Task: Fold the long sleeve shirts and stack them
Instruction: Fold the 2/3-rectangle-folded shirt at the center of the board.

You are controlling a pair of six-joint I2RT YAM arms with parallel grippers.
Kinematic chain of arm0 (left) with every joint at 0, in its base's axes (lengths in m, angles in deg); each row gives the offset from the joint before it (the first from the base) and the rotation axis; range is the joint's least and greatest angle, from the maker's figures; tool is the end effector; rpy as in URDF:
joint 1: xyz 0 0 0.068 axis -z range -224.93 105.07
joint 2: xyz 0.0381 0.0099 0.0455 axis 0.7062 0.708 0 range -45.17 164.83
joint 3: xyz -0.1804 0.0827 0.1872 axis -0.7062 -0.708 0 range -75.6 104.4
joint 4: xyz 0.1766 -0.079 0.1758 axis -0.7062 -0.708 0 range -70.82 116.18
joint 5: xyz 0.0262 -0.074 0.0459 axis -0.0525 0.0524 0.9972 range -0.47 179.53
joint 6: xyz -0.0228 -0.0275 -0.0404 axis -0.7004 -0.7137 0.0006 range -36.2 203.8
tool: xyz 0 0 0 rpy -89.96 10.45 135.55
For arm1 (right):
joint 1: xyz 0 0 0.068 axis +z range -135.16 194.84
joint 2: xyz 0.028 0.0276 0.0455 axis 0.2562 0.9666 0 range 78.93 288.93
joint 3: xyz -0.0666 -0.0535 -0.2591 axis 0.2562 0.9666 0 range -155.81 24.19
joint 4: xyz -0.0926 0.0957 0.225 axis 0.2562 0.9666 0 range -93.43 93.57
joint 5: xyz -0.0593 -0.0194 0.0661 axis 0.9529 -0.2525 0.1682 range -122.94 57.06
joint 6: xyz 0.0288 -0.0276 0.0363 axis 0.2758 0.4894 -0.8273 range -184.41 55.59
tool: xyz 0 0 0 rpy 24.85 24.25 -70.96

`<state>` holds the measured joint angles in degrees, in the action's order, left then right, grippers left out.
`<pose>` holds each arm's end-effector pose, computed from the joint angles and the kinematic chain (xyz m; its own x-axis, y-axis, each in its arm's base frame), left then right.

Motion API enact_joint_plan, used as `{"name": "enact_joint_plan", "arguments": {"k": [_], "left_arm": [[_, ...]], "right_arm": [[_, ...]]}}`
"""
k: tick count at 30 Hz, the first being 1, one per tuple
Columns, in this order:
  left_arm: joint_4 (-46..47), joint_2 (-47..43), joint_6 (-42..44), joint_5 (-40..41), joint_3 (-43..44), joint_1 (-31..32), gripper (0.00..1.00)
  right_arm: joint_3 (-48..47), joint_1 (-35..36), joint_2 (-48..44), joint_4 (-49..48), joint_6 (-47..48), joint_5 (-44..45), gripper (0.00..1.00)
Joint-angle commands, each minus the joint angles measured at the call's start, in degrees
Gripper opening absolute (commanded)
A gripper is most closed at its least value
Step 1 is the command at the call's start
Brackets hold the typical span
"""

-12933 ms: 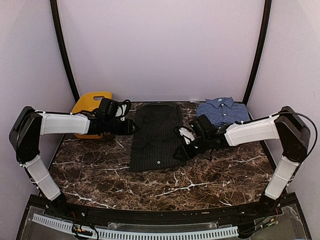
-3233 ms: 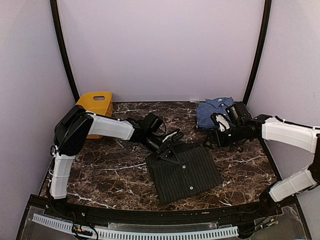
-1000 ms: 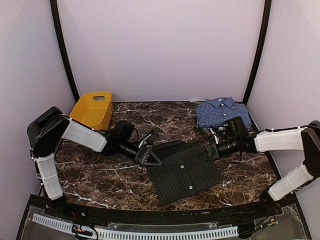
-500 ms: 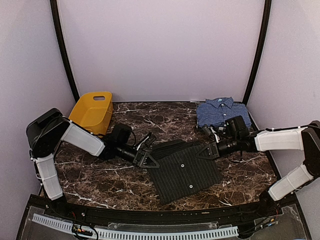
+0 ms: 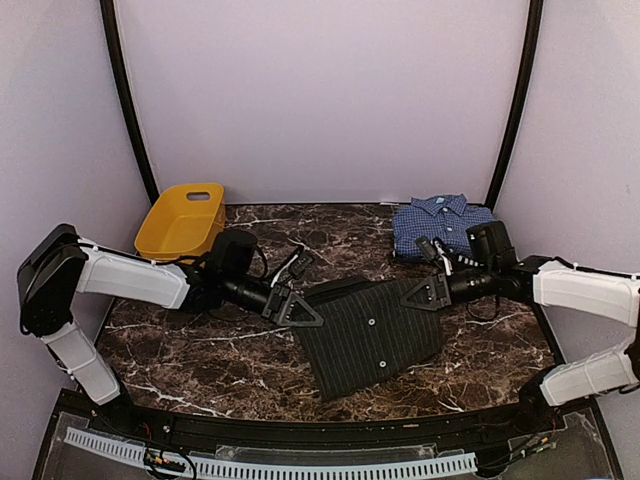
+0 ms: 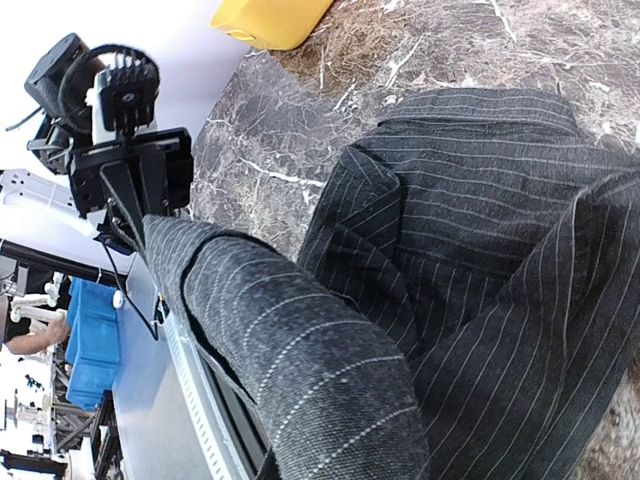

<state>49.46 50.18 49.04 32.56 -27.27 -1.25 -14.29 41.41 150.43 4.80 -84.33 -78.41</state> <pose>0.2260 -0.2571 0.2004 -0.7703 0.3057 -0.5596 0.5992 0.0469 -0.7992 0.2111 0.1339 0.2154 -0.8247 -0.1451 -0.5466 -0.5445 0.4647 0.6983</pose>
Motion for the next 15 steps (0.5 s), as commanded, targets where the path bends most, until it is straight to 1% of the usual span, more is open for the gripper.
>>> {"name": "enact_joint_plan", "arguments": {"k": [1, 9, 12, 15], "left_arm": [[-5.4, -5.0, -0.9, 2.7, -1.1, 4.0, 0.00], [-6.7, -11.0, -5.1, 7.7, -3.6, 10.1, 0.00], [-6.1, -12.7, -7.2, 8.4, -4.8, 11.1, 0.00], [-5.1, -14.3, -8.3, 8.5, -5.2, 11.5, 0.00]], "right_arm": [[2.2, 0.1, -5.9, 5.2, -4.0, 0.9, 0.00], [3.7, 1.5, -19.7, 13.3, -7.9, 2.5, 0.00], [4.0, 1.6, -22.5, 16.1, -8.9, 3.3, 0.00], [3.7, 1.7, -23.2, 17.3, -9.8, 3.7, 0.00]]}}
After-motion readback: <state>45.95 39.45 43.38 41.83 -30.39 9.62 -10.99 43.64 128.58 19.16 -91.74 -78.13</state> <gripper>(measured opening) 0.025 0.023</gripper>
